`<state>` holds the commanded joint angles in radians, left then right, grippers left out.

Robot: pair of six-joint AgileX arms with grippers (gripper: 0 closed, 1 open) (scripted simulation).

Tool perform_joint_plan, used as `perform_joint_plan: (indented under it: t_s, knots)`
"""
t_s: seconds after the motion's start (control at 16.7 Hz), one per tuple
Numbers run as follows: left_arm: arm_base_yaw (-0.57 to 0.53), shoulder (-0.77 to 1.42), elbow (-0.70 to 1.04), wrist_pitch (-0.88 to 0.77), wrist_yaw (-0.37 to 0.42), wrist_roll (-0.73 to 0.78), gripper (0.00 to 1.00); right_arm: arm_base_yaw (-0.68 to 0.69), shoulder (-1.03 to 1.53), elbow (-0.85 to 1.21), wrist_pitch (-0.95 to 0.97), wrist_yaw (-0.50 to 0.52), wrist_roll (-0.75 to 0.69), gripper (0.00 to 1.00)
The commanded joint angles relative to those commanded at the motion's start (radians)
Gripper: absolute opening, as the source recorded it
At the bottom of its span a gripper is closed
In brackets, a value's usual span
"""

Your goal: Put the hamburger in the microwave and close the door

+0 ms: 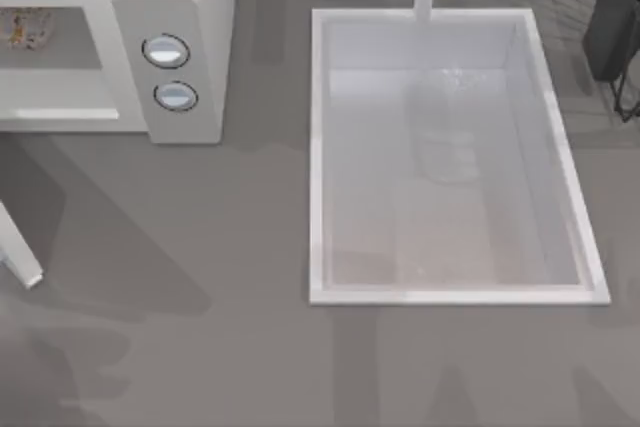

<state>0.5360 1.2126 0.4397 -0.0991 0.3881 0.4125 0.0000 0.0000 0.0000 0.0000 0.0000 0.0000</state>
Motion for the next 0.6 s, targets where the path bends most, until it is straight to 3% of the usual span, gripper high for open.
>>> perform_joint_plan:
  t_s: [0.24, 0.6]
  knots:
    - [-0.069, -0.019, -0.011, 0.002, -0.046, -0.049, 0.00, 0.000, 0.000, 0.000, 0.000, 0.000, 0.000, 1.00]
    - [-0.350, -0.107, -0.065, 0.007, -0.241, -0.262, 0.00, 0.000, 0.000, 0.000, 0.000, 0.000, 0.000, 1.00]
